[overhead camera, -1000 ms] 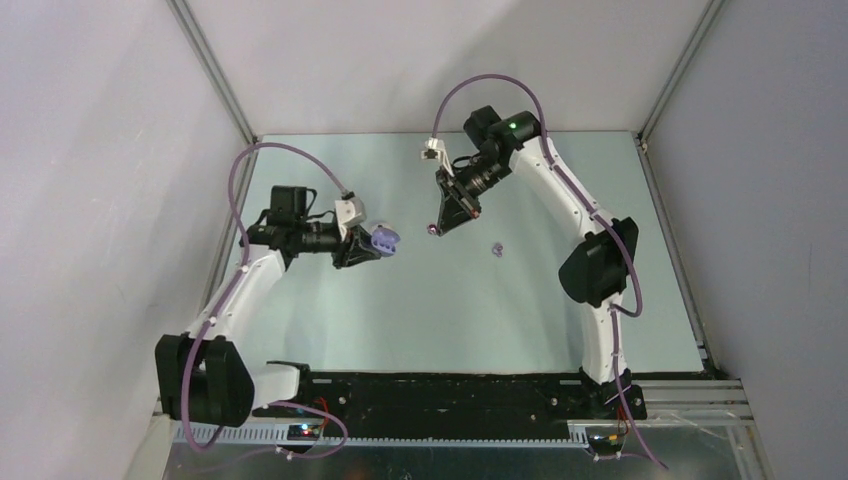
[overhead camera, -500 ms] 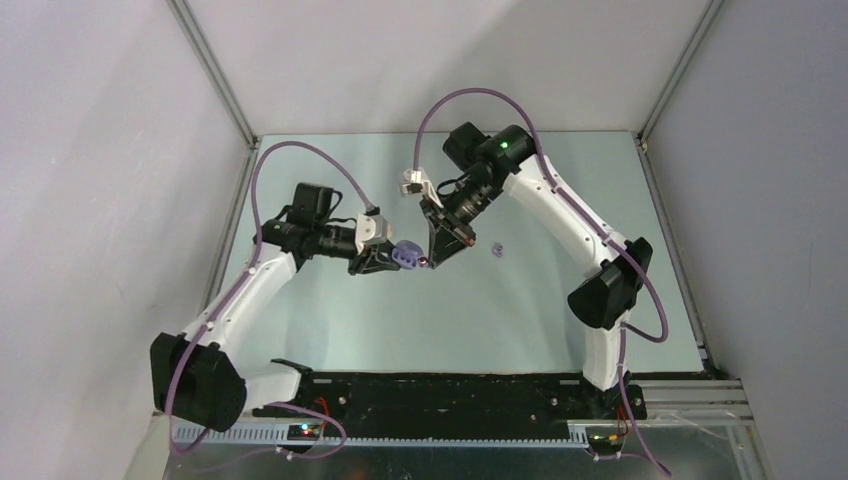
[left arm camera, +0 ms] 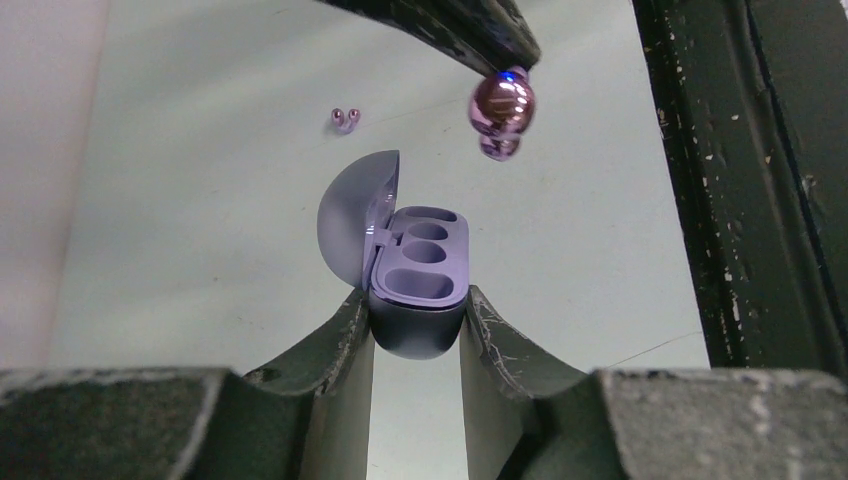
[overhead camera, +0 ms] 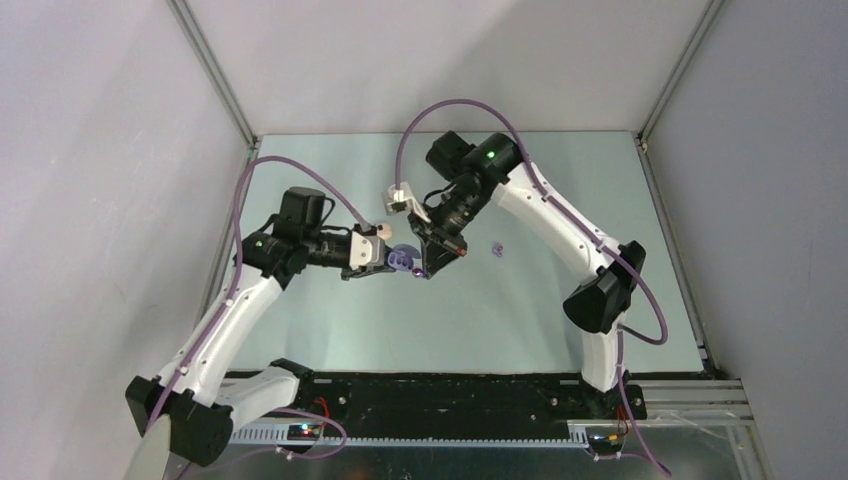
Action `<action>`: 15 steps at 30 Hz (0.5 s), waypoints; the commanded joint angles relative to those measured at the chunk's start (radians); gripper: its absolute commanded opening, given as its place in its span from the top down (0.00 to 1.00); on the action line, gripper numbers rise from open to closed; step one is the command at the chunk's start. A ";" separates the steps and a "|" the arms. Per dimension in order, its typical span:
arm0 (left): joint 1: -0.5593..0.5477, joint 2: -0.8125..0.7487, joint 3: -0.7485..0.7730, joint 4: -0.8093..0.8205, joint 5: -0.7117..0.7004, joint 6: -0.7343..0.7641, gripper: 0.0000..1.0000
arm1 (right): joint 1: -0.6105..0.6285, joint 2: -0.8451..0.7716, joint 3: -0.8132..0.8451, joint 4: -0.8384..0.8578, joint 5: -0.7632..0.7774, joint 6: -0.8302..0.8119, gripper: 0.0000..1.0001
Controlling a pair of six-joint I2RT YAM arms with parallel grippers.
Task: Insert the wireless bluetooth earbuds into the charging case
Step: Insert the left earbud into the left side groove of the charging case.
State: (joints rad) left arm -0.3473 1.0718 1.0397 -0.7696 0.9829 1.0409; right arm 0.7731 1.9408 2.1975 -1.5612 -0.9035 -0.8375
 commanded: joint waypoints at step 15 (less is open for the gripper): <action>-0.089 -0.076 -0.018 -0.113 -0.125 0.213 1.00 | 0.122 0.032 0.046 0.095 0.170 0.113 1.00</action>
State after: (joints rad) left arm -0.4202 1.0195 0.9928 -0.8516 0.8658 1.1893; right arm 0.8711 1.9678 2.2200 -1.5043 -0.7918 -0.7597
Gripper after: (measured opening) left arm 0.345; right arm 0.009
